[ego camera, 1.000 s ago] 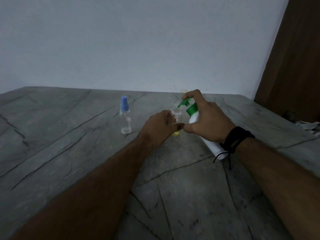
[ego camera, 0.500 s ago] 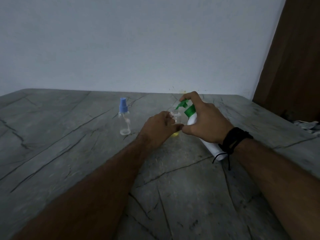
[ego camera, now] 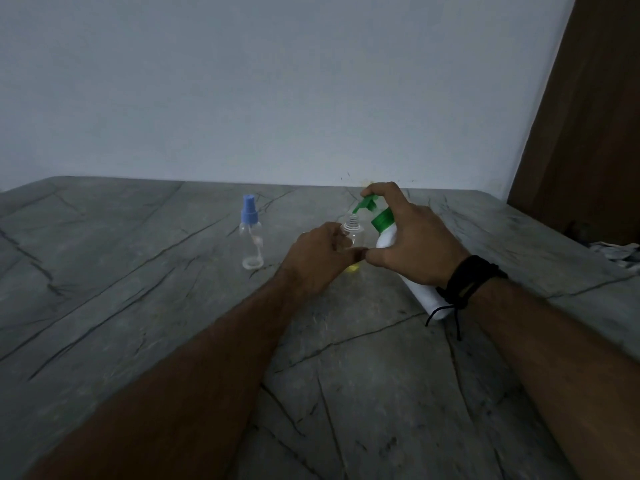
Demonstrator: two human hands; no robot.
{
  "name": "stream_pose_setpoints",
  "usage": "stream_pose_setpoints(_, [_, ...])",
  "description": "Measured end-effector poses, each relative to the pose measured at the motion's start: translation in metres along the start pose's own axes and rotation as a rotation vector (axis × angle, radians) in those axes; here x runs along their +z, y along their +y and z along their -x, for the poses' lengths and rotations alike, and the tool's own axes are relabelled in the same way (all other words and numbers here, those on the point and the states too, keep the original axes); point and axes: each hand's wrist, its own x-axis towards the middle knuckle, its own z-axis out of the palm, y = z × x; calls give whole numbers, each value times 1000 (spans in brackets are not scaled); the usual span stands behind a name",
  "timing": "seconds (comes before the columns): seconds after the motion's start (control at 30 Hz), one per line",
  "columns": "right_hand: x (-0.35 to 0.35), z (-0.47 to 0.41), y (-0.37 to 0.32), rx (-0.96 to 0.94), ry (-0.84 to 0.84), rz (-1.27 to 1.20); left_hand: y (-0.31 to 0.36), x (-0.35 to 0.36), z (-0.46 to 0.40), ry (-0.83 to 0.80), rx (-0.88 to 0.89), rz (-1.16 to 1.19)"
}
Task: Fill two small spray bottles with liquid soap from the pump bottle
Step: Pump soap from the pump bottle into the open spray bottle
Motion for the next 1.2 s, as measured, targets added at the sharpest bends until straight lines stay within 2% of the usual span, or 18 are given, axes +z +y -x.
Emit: stream_pose_setpoints(1.2, [0, 1, 1, 8, 9, 16, 5, -2, 4, 5, -37, 20])
